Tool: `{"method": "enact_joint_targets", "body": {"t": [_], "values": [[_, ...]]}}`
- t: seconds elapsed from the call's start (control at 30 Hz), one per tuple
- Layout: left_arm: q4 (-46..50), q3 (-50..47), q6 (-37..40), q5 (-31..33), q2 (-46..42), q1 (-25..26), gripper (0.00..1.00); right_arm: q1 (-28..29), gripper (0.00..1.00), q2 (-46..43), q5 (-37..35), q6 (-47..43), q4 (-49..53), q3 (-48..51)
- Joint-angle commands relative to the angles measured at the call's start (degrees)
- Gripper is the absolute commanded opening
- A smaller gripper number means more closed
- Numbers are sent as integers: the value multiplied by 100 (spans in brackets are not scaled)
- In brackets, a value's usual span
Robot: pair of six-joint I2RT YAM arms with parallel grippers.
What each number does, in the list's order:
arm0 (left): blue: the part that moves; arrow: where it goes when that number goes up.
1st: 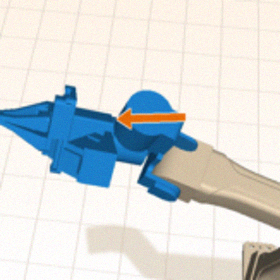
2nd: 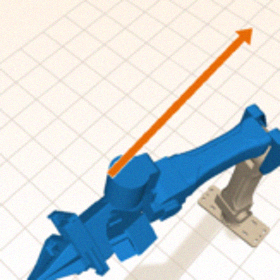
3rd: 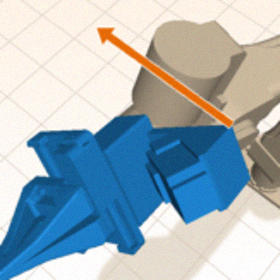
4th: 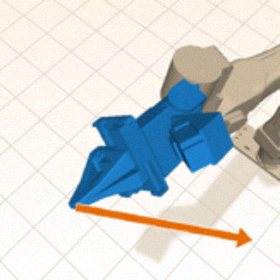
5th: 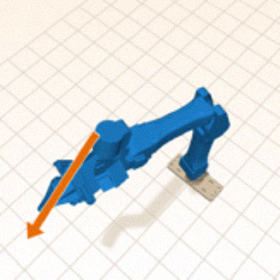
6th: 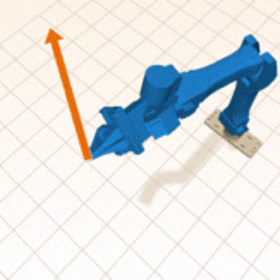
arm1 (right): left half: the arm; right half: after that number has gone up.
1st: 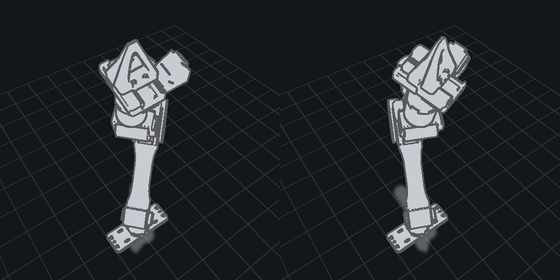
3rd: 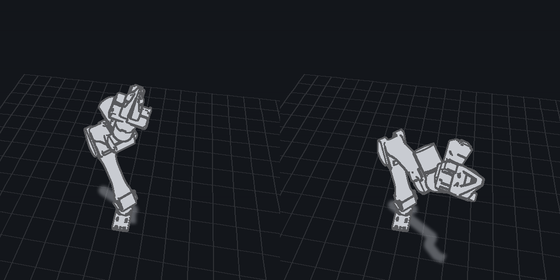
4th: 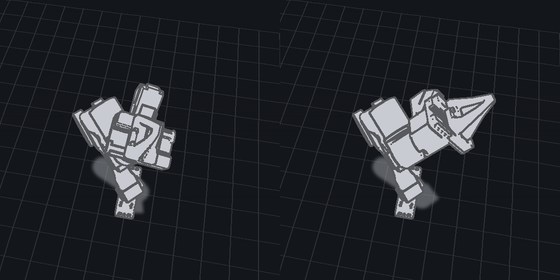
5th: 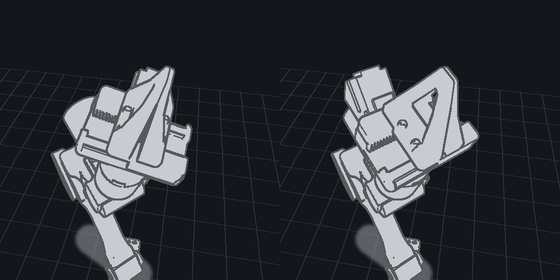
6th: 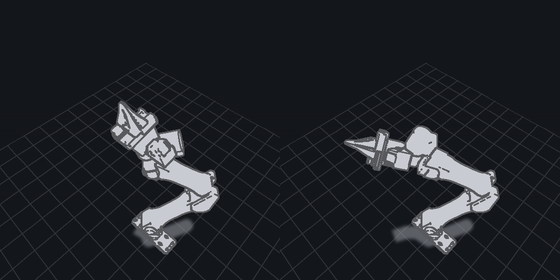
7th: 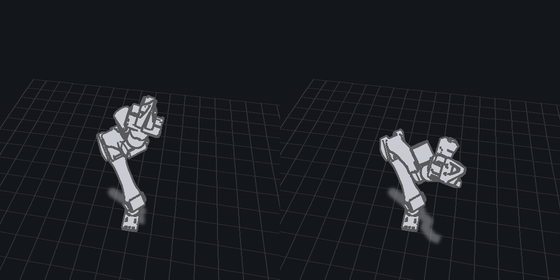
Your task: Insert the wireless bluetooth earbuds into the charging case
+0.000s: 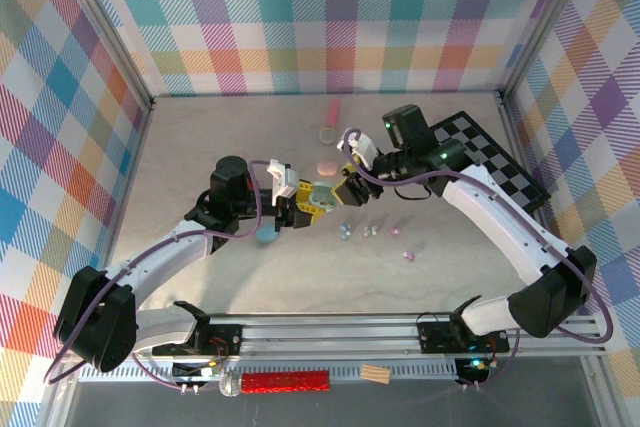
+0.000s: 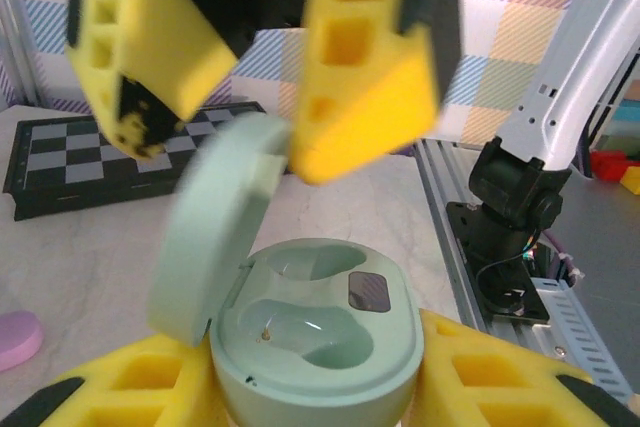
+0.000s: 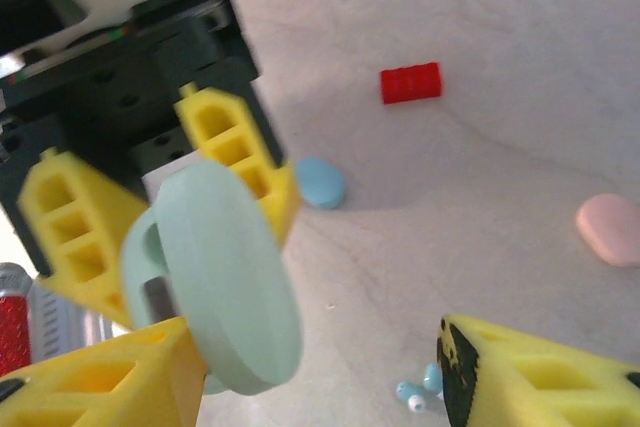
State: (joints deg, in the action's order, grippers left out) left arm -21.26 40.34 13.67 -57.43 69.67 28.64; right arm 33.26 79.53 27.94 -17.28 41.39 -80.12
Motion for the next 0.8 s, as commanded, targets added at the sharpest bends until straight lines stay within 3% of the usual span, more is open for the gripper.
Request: {"method": "enact_joint_targets", "body": {"t": [0.0,0.77], "values": [[-293,75,-46,-312,-105,71,39,-71,63,-111,-131,292,-391,142],[-577,123,-400,-258,13,62,39,-80,71,-367,557,-234,-789,517]]}}
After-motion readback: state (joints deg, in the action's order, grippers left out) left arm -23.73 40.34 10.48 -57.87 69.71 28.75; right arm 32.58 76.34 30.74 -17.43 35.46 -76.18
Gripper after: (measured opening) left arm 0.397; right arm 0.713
